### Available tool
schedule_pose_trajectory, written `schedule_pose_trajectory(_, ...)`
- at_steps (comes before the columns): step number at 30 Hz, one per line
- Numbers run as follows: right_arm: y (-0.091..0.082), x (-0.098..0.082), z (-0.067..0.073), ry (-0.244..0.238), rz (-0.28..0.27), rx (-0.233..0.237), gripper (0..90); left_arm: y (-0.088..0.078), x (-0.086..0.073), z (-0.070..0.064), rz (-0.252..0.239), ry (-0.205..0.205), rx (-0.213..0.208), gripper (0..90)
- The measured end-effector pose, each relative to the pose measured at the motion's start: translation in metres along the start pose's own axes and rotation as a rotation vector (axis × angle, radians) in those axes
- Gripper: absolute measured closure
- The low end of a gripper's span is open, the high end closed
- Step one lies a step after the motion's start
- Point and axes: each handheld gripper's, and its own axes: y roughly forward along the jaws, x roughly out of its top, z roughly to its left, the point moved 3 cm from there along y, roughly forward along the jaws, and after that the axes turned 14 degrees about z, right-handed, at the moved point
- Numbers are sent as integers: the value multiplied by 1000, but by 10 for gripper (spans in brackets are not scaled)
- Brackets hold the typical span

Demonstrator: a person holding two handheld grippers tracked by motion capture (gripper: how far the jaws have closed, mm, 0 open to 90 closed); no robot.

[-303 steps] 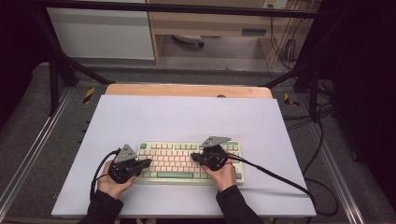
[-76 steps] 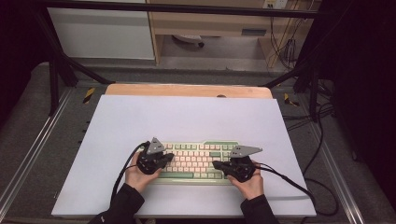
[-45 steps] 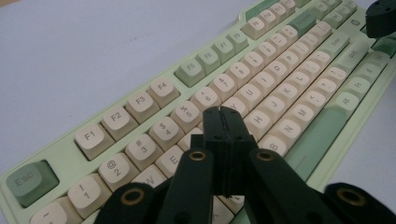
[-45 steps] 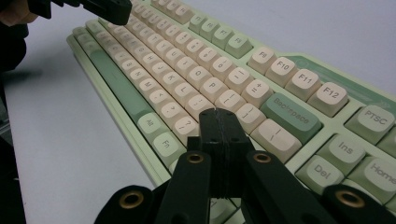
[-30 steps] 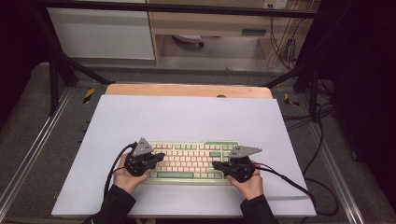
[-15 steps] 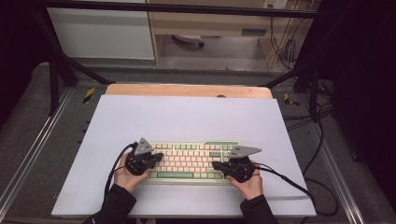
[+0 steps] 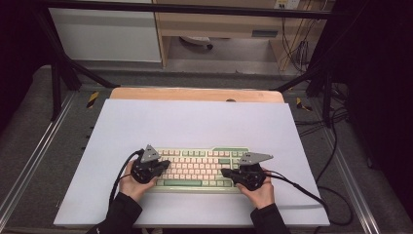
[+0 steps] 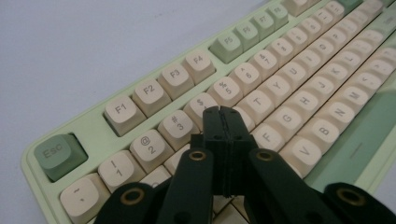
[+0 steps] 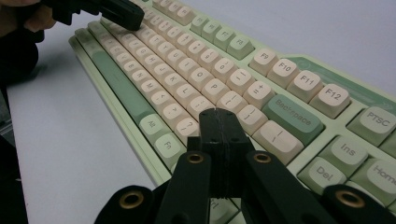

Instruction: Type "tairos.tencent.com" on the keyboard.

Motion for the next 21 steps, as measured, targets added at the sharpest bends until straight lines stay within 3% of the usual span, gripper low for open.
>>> schedule_pose_trajectory(9, 1, 2, 2, 10, -9, 14, 900, -20, -6, -3, -30, 16, -23, 899)
schedule_pose_trajectory(21, 11, 17, 15, -1, -11, 36, 900, -34, -27, 6, -42, -4, -35, 898)
